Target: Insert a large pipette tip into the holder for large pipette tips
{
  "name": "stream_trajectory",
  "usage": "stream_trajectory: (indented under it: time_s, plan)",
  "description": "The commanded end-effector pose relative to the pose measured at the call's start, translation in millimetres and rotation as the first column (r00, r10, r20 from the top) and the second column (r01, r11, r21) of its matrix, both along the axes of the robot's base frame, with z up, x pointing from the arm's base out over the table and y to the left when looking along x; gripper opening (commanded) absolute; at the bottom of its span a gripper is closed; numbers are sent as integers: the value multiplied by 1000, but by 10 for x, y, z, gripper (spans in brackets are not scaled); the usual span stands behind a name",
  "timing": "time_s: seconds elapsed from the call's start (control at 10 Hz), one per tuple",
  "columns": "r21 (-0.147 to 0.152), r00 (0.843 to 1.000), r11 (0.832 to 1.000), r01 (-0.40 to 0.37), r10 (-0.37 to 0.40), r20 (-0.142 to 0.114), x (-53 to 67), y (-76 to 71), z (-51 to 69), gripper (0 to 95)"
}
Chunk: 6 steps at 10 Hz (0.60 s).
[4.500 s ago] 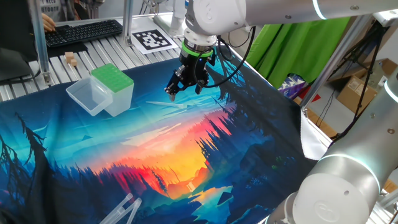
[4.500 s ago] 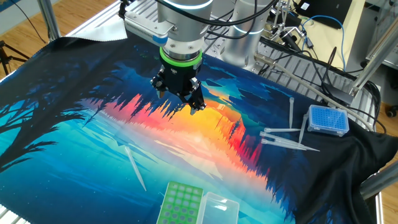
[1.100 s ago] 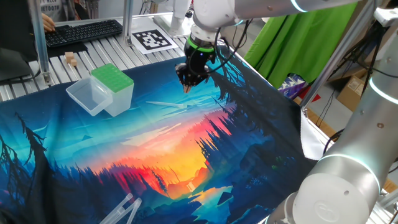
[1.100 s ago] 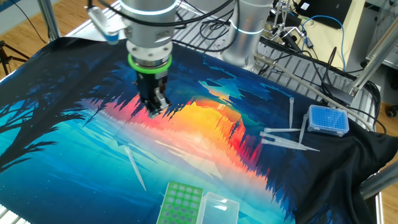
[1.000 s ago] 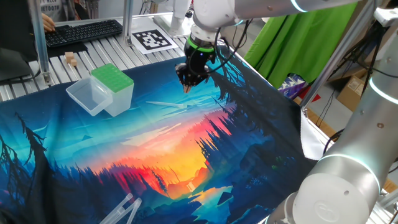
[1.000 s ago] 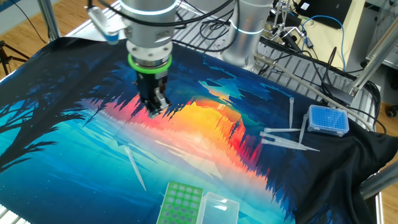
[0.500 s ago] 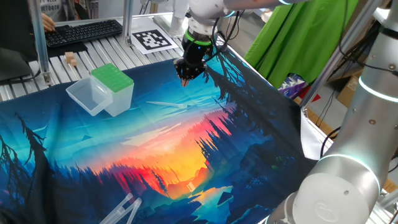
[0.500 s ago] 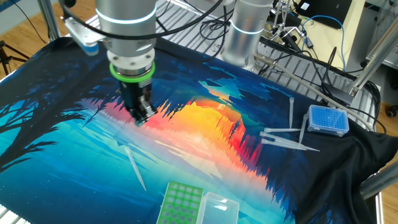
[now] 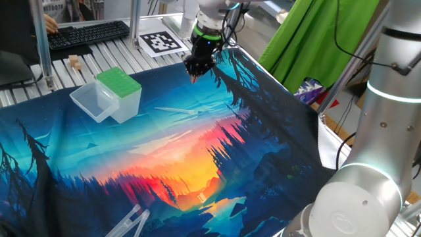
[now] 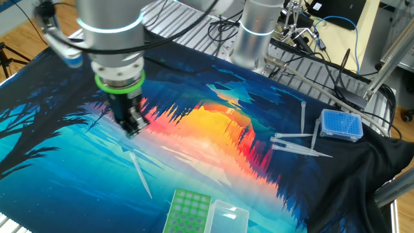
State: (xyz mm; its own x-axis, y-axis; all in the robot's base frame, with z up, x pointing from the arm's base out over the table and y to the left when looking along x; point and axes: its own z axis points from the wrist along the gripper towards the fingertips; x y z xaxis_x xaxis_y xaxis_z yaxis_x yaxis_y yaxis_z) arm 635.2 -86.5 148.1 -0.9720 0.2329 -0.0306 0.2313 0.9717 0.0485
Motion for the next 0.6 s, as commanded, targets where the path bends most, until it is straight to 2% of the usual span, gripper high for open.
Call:
stream_trajectory:
  time_s: [0.1,0.3,0.4,0.5,0.6]
  plan:
    - [4,1000,1000,-15,15,-3,16,-15,4,0]
    - [-1,995,995,-102,102,1,16,-11,-24,0]
    - [-4,986,986,-166,166,4,16,-9,-39,0]
    - [-14,971,971,-239,239,6,16,-7,-52,0]
    - [-15,962,962,-272,272,7,16,-6,-58,0]
